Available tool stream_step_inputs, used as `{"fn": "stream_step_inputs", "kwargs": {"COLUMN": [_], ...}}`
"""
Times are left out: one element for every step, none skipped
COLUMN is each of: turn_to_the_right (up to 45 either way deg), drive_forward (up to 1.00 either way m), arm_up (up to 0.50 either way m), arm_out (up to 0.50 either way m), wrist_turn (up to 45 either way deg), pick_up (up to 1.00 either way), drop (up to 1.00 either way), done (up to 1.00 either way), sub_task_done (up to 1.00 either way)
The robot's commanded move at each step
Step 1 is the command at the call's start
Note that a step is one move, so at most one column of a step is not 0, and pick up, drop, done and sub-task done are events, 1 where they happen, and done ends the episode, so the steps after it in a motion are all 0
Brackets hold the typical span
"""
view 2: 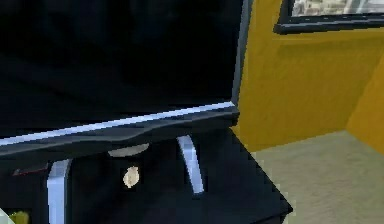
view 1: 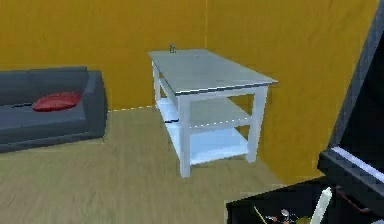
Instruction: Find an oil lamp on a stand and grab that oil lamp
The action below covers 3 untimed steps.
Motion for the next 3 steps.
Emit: {"fn": "stream_step_inputs", "kwargs": {"turn_to_the_right": [-15.0, 0.0, 0.0], "drive_forward": [0.00, 0.00, 0.00], "arm_up": [0.00, 0.50, 0.32], "arm_out": [0.00, 0.00, 0.00], "wrist_turn": [0.0, 0.0, 0.0], "pick_up": [0.00, 0.00, 0.00], "drop": [0.00, 0.00, 0.00], "done": [0.00, 0.00, 0.00], "sub_task_done": [0.00, 0.00, 0.00]}}
